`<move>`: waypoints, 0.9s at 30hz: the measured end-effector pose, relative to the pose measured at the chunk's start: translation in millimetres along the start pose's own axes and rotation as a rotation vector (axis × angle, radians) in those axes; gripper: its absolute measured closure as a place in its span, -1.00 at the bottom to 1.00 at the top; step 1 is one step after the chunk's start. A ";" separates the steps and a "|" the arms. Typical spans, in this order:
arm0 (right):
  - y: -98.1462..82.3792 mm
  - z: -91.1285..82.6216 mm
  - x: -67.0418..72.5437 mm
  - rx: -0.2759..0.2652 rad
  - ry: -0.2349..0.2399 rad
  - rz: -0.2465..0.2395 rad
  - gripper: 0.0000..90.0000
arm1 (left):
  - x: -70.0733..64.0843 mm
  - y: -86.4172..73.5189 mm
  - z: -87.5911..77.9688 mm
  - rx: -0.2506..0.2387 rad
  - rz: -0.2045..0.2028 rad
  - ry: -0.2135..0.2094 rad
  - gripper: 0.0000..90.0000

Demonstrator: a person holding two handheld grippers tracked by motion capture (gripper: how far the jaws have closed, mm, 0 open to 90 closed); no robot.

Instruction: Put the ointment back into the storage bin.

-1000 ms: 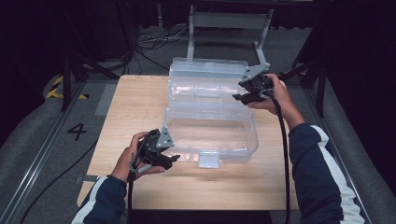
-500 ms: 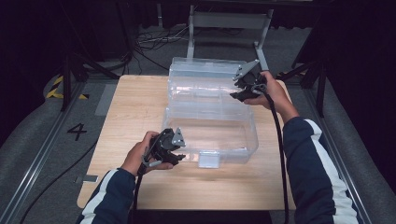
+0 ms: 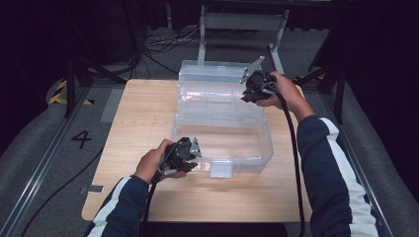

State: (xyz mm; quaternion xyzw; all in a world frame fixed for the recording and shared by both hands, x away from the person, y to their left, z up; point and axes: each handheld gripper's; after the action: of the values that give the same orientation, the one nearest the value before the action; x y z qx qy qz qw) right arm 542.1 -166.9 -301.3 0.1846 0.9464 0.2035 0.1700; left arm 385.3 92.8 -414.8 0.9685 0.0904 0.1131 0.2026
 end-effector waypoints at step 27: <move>11.1 -2.3 6.6 0.086 -0.004 -0.127 0.87 | 1.2 -1.3 -0.3 -0.019 -0.036 -0.016 0.56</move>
State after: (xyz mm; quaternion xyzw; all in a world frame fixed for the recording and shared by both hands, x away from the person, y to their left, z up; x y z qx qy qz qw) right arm 538.5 -155.4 -296.0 0.1317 0.9637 0.1509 0.1766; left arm 386.2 94.3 -414.8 0.9656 0.1054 0.1025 0.2147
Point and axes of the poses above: each handheld gripper's, and its own axes: z roughly forward along the jaws, y roughly out of its top, x roughly to its left, and after that the axes turned 6 degrees about z, right-handed
